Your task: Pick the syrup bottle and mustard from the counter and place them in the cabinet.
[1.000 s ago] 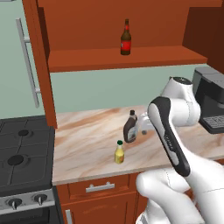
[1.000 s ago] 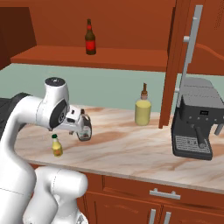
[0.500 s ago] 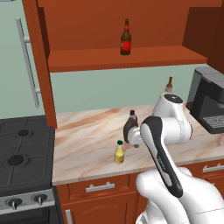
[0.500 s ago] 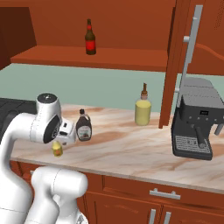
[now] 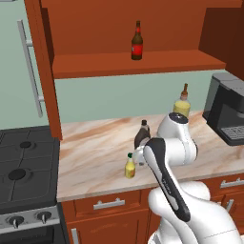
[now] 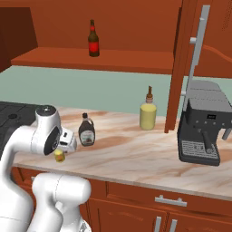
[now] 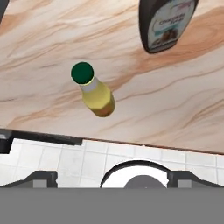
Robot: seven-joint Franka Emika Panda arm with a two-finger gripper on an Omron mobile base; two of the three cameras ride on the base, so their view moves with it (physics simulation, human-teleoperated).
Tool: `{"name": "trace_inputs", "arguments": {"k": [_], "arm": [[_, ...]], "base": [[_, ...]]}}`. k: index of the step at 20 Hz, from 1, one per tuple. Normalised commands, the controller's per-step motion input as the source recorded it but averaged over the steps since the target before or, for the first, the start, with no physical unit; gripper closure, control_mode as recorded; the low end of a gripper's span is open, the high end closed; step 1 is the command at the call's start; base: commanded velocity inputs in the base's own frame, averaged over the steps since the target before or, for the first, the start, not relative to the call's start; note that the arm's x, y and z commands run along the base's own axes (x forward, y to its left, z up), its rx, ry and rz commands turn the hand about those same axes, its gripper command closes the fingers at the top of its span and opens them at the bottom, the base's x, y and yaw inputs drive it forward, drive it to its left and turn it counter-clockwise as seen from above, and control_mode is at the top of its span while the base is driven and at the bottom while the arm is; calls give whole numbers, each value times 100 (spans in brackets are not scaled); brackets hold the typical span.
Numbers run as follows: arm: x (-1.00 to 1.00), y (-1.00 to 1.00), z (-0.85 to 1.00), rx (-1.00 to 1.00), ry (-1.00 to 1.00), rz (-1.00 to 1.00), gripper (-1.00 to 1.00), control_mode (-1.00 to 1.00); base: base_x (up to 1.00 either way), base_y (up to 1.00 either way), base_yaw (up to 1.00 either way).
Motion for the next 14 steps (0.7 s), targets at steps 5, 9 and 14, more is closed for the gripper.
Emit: {"name": "trace_inputs", "arguments": {"k": [5, 9, 14], "arm": [[31, 19, -20, -5, -2, 0, -100, -100], [21, 25, -14, -1, 0, 0, -100, -100], [15, 30, -18, 0, 0, 2, -100, -100]], "base": [[0, 0, 0], [0, 0, 0], [0, 0, 0]]}}
